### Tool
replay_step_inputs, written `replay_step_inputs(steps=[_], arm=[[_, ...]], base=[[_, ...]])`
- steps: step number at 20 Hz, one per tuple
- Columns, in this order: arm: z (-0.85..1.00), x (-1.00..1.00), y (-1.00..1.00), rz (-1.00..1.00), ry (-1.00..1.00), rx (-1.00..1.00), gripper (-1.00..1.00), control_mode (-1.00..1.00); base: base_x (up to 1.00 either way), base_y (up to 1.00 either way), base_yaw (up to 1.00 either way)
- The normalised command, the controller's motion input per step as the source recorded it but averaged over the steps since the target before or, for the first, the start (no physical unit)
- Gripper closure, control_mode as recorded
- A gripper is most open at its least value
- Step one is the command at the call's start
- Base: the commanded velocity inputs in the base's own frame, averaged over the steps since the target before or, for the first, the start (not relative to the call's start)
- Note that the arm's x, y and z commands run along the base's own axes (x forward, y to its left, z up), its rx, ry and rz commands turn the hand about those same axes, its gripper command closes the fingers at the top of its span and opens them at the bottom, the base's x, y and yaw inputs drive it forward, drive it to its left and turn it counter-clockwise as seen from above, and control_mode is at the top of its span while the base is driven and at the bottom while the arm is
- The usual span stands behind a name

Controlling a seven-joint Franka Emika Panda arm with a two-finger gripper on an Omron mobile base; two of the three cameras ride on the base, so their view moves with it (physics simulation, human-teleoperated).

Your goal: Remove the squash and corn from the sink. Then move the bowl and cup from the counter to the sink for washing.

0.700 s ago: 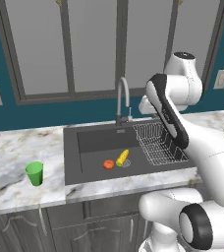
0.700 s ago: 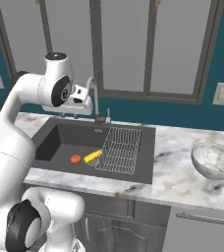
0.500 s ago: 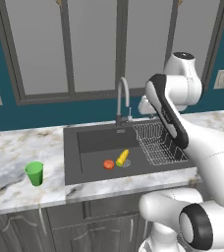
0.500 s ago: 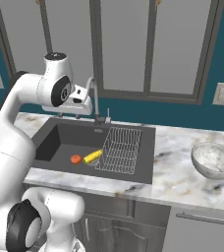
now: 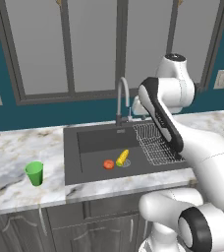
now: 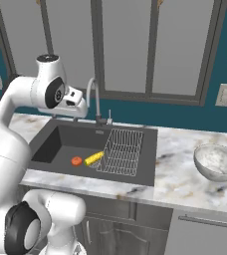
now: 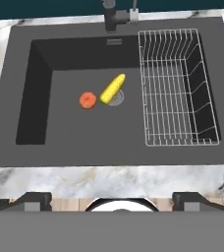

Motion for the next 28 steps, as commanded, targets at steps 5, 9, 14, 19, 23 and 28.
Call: replay_step_inputs(steps=[5,9,14,19,23,28], arm=[[-0.10,-0.06,0.18,-0.20,0.03,0.00,-1.00,-1.00],[-0.12,-0.05,0.19,-0.22,0.00,0.00,-1.00,-1.00],[-0.13,-0.04,0.20,-0.22,0.00,0.00,-1.00,-1.00],[-0.15,-0.02,0.20,-0.24,0.00,0.00,-1.00,-1.00],[-0.17,0.00,0.25,-0.24,0.00,-0.04,-1.00,-1.00],[-0.19,0.00,0.21,-0.20,0.00,-0.04,-1.00,-1.00]], base=[[0.00,0.00,0.00],[0.00,0.00,0.00],[0.00,0.00,0.00],[0.00,0.00,0.00],[0.00,0.00,0.00],[0.00,0.00,0.00]])
